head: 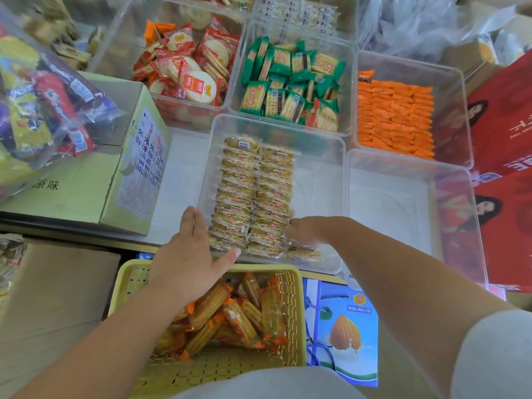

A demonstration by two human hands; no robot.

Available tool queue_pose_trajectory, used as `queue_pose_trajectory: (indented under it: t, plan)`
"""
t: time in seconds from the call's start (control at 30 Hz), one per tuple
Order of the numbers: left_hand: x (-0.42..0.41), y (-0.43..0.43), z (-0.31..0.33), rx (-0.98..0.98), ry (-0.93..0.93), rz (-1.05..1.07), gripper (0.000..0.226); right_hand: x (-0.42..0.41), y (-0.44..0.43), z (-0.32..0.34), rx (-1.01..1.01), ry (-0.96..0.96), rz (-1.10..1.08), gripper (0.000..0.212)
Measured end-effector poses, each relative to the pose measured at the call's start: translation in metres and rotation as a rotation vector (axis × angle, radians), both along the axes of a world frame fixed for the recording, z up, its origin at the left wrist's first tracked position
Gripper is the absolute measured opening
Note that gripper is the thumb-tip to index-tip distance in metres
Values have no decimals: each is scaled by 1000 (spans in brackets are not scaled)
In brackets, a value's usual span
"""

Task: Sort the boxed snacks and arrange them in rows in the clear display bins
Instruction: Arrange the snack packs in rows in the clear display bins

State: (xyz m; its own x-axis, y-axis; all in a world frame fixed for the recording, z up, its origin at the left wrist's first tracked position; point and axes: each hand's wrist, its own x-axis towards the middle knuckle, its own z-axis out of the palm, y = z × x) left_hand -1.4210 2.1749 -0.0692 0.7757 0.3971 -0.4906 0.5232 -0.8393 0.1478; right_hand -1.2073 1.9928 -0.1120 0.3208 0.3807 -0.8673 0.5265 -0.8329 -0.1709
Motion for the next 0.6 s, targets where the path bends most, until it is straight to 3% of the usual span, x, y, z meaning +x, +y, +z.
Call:
queue_pose_trajectory:
  t: [0.3, 0.47, 0.6]
  plan:
    - [2, 0, 5, -3, -4, 22, 130, -14, -2, 14, 35, -76, 39, 48]
    - [-1, 0, 6, -59, -53, 71, 117, -39, -18, 44, 263, -187, -132, 19]
    - [-18, -10, 24, 1, -146, 21, 95, -75, -27, 66, 511, -267, -219, 47]
